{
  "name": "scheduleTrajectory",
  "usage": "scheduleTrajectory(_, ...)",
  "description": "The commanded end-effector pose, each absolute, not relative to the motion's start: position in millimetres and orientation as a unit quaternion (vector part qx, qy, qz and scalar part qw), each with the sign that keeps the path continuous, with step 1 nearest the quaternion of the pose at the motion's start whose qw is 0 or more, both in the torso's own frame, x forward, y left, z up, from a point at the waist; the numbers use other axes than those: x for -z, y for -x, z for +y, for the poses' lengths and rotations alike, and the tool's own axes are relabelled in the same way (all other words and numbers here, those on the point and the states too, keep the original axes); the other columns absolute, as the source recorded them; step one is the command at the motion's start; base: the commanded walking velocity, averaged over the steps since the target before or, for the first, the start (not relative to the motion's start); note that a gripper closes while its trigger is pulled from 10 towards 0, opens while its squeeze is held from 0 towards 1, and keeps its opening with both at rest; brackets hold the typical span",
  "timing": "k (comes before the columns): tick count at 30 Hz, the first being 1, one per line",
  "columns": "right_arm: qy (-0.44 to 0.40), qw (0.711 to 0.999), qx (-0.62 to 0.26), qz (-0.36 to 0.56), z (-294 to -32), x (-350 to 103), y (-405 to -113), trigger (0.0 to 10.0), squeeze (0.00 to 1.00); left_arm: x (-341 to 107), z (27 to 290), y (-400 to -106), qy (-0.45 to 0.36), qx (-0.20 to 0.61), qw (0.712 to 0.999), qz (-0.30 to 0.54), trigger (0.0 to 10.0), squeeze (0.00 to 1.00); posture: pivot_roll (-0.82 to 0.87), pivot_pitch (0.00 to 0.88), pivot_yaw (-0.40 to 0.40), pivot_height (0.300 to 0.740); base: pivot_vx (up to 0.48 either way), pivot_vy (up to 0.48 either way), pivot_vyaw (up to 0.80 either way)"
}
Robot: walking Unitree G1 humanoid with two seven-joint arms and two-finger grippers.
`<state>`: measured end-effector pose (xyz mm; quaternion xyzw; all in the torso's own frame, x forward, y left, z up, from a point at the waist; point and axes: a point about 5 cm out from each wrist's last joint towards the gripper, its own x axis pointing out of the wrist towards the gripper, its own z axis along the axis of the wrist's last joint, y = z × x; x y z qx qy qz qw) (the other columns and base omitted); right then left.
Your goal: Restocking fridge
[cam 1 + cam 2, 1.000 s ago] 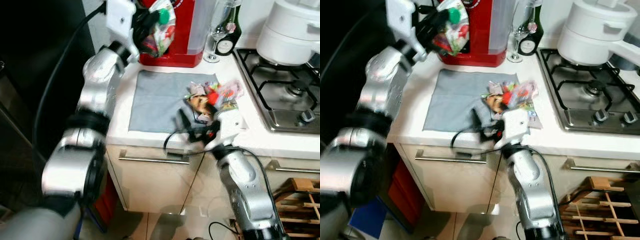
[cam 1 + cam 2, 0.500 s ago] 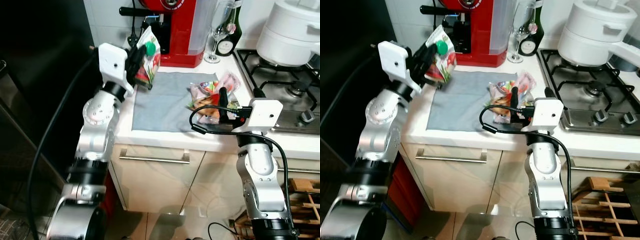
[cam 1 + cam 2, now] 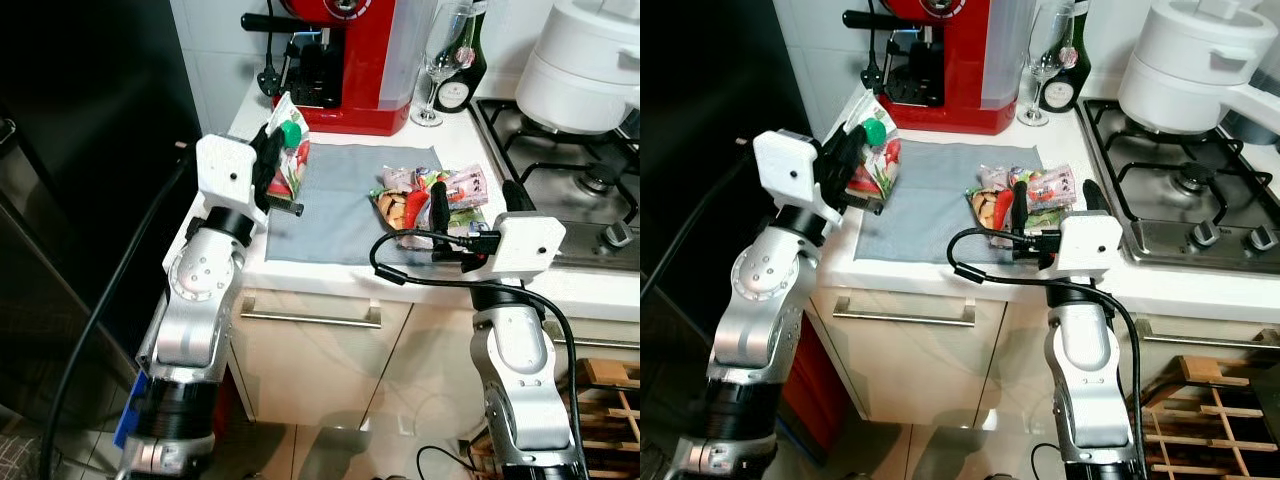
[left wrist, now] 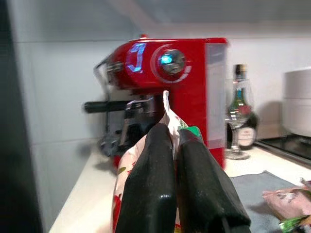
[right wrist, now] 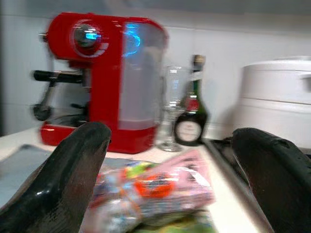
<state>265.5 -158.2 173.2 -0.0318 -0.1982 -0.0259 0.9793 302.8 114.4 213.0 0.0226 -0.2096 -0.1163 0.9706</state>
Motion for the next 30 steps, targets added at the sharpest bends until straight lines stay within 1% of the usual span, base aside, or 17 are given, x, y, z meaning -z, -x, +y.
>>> scheduleTrajectory(1,0.042,0.977,0.063,-0.201,-172,-175,-266,10.0,0.00,-215,113,-299,-0.035,0.101,0.970,-0.216,10.0,0.00,-0.07,0.000,0.015,0.740,0.000,0.000,0.00)
scheduleTrajectory(8,0.052,0.976,0.060,-0.203,-170,-172,-273,10.0,0.00,-208,115,-303,-0.060,0.096,0.970,-0.215,10.0,0.00,-0.07,0.000,0.007,0.740,0.000,0.000,0.00)
scheduleTrajectory(15,0.047,0.979,0.036,-0.195,-162,-168,-277,10.0,0.00,-201,116,-307,-0.063,0.091,0.974,-0.199,10.0,0.00,-0.07,0.000,0.005,0.740,0.000,0.000,0.00)
scheduleTrajectory(19,0.031,0.984,0.006,-0.176,-153,-158,-279,10.0,0.00,-197,116,-308,-0.062,0.092,0.975,-0.191,10.0,0.00,-0.07,0.000,0.007,0.740,-0.310,0.000,0.00)
scheduleTrajectory(30,0.033,0.984,-0.002,-0.174,-151,-155,-279,10.0,0.00,-200,117,-312,-0.065,0.093,0.974,-0.196,10.0,0.00,-0.07,0.000,0.012,0.740,-0.383,0.000,0.00)
